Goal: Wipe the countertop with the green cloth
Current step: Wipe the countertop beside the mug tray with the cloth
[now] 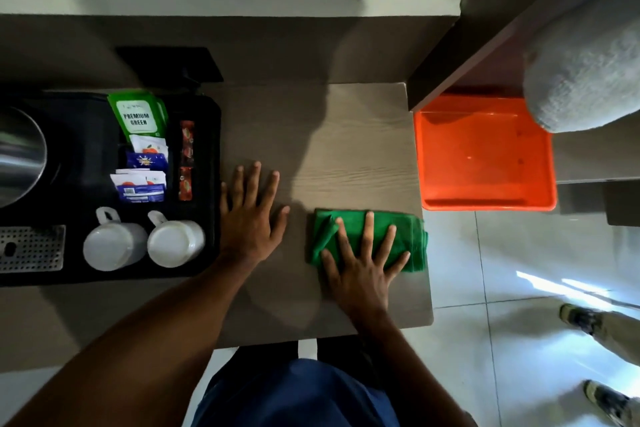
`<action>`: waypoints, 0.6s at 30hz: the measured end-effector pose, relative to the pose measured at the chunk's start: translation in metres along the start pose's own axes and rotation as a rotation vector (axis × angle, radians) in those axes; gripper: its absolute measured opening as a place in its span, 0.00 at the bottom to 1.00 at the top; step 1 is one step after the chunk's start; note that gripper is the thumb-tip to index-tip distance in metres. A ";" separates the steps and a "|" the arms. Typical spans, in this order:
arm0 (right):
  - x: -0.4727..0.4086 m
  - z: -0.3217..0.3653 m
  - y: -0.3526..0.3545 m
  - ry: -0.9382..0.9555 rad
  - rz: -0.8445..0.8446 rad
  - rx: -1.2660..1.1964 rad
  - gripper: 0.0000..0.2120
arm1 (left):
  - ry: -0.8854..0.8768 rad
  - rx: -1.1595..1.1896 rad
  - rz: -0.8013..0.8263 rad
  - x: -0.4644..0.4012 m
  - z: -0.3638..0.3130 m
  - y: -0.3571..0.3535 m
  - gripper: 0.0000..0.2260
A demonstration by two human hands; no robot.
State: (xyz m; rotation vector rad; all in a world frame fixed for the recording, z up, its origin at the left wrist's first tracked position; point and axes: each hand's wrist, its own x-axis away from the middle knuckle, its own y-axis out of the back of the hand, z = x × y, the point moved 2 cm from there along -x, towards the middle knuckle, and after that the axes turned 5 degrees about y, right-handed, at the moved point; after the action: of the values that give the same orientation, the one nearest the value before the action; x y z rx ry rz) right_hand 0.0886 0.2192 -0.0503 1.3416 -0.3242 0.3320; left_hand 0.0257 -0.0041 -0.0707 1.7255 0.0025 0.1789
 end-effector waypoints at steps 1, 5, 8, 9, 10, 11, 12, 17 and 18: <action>-0.019 0.006 0.007 0.003 -0.027 -0.001 0.31 | 0.000 0.000 -0.005 0.000 -0.001 0.001 0.31; -0.088 0.027 0.031 0.038 -0.092 0.031 0.31 | 0.005 0.004 0.005 0.001 -0.001 0.002 0.31; -0.134 0.041 0.046 0.041 -0.078 0.003 0.31 | 0.020 -0.003 0.032 -0.001 -0.001 0.003 0.31; -0.148 0.045 0.051 0.047 -0.082 0.001 0.31 | 0.021 -0.003 0.030 -0.001 -0.002 0.003 0.31; -0.161 0.050 0.057 0.053 -0.085 0.000 0.30 | 0.018 -0.003 0.025 -0.001 -0.001 0.002 0.31; -0.175 0.053 0.063 0.058 -0.079 0.000 0.30 | 0.014 0.000 0.017 -0.001 -0.001 0.002 0.31; -0.187 0.055 0.068 0.064 -0.066 0.001 0.30 | 0.009 0.006 0.008 -0.001 -0.001 0.001 0.31; -0.223 0.062 0.087 0.079 -0.045 0.007 0.31 | 0.006 0.016 -0.016 -0.002 0.000 0.001 0.31; -0.224 0.063 0.088 0.079 -0.043 0.011 0.31 | 0.006 0.016 -0.021 -0.002 0.000 0.001 0.31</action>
State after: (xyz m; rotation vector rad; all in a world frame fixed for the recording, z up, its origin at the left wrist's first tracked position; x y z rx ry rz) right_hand -0.1541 0.1641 -0.0525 1.3404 -0.2277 0.3507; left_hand 0.0239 -0.0041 -0.0702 1.7403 0.0262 0.1688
